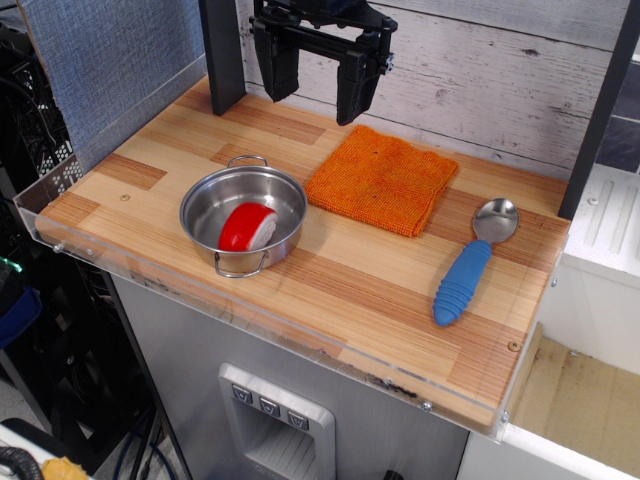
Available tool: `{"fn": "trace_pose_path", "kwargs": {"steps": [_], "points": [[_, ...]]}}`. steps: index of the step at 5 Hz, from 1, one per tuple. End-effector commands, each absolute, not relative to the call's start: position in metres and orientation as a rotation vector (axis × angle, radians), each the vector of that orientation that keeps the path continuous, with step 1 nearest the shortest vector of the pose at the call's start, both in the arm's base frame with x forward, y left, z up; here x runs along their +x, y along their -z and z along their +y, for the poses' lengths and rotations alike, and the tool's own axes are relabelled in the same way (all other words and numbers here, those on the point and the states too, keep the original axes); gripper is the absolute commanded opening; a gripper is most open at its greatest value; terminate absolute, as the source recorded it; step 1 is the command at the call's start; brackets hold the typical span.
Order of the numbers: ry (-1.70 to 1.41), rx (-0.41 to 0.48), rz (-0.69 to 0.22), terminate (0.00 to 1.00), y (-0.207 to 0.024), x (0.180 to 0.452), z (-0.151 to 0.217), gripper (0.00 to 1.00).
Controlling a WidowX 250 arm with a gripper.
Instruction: PICK UP THE BRUSH AND PUT ON THE ANOTHER SIDE OF THE TABLE
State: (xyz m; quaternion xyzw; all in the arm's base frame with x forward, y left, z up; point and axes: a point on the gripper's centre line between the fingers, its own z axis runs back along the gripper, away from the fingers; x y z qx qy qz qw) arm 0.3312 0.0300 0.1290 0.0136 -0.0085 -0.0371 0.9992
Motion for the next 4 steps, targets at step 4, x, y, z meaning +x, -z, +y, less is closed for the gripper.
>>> {"fn": "trace_pose_path", "kwargs": {"steps": [4], "points": [[-0.068, 0.031, -0.035, 0.0, -0.106, 0.259, 0.118, 1.0]]}}
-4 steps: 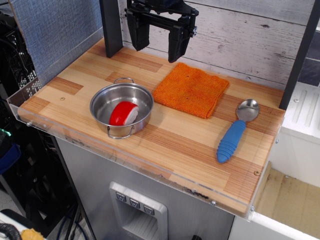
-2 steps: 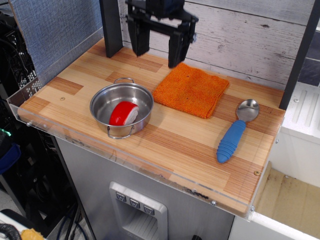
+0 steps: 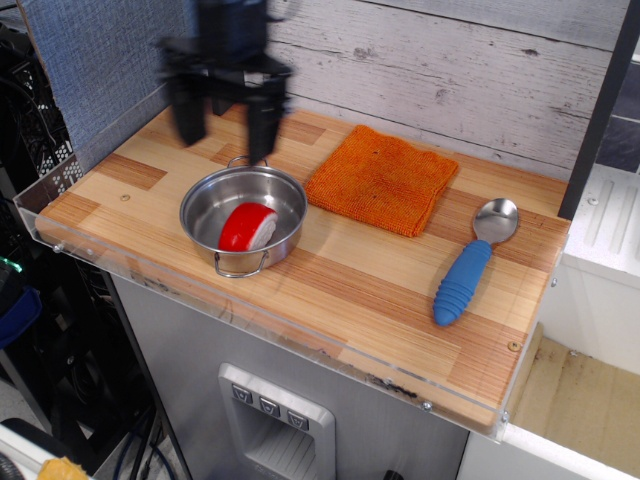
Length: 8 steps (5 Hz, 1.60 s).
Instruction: PICK UP THE BRUSH AND PUT ON THE ANOTHER SIDE OF THE TABLE
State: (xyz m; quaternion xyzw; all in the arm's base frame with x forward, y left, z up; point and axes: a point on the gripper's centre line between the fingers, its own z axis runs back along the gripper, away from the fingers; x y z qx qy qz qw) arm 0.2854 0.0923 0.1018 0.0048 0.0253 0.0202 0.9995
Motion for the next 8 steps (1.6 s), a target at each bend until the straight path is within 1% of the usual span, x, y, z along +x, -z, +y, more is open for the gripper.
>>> {"fn": "trace_pose_path", "kwargs": {"steps": [1, 2, 3, 4, 5, 6, 8], "points": [[-0.033, 0.05, -0.085, 0.0, -0.085, 0.244, 0.122, 1.0], [0.003, 0.071, -0.131, 0.0, -0.078, 0.247, 0.115, 1.0], [0.009, 0.067, -0.142, 0.0, -0.079, 0.258, 0.11, 1.0], [0.013, 0.07, -0.157, 0.0, -0.09, 0.272, 0.106, 1.0], [0.017, 0.071, -0.16, 0.0, -0.093, 0.284, 0.102, 1.0], [0.02, 0.093, -0.128, 0.0, -0.081, 0.294, 0.101, 1.0], [0.029, 0.126, -0.08, 0.0, -0.059, 0.292, 0.098, 1.0]]}}
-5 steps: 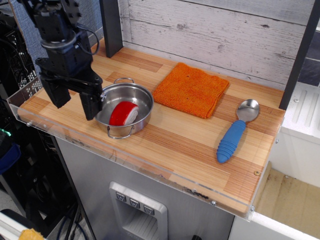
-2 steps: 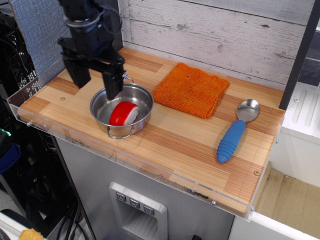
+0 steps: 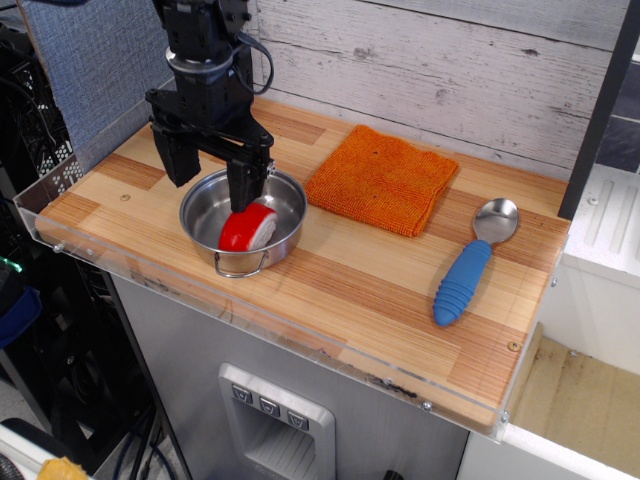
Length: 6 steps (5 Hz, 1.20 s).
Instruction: PICK UP THE BRUSH AND PUT ON THE ANOTHER SIDE OF THE TABLE
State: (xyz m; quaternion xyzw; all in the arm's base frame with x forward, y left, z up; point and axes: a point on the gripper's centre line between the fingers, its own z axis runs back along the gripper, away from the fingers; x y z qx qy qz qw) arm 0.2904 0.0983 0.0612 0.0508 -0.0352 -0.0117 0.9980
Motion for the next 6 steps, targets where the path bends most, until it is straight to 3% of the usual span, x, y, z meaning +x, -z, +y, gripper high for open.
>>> {"fn": "trace_pose_path", "kwargs": {"steps": [1, 5, 6], "points": [[0.028, 0.117, -0.073, 0.0, -0.053, 0.292, 0.095, 1.0], [0.014, 0.107, -0.021, 0.0, -0.022, 0.301, 0.082, 1.0], [0.008, 0.123, -0.029, 0.0, -0.023, 0.304, 0.081, 0.0]]}}
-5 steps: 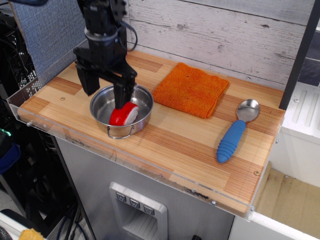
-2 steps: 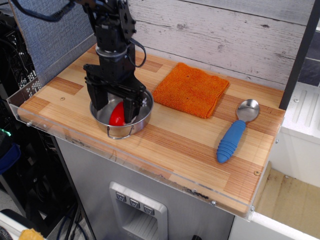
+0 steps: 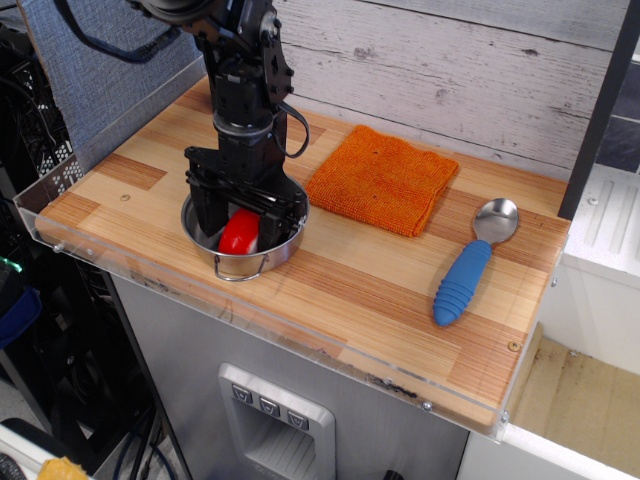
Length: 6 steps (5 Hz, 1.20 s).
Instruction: PICK UP THE BRUSH AND PUT ON THE ANOTHER SIDE OF THE TABLE
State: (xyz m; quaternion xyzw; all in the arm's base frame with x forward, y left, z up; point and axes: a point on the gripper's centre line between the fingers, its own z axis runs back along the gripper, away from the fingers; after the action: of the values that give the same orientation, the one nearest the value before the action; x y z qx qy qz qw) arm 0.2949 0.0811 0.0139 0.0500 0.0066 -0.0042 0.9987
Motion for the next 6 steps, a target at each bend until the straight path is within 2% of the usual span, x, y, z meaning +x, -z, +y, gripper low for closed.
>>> {"fn": "trace_pose_path", "kwargs": {"steps": [1, 4, 5, 6], "points": [[-0.005, 0.116, -0.059, 0.0, -0.038, 0.308, 0.082, 0.0], [-0.069, 0.035, -0.11, 0.0, -0.096, 0.316, 0.111, 0.0], [-0.098, 0.015, -0.108, 0.0, -0.099, 0.336, 0.135, 0.0], [-0.095, 0.059, -0.098, 0.0, -0.091, 0.366, 0.158, 0.0]]}}
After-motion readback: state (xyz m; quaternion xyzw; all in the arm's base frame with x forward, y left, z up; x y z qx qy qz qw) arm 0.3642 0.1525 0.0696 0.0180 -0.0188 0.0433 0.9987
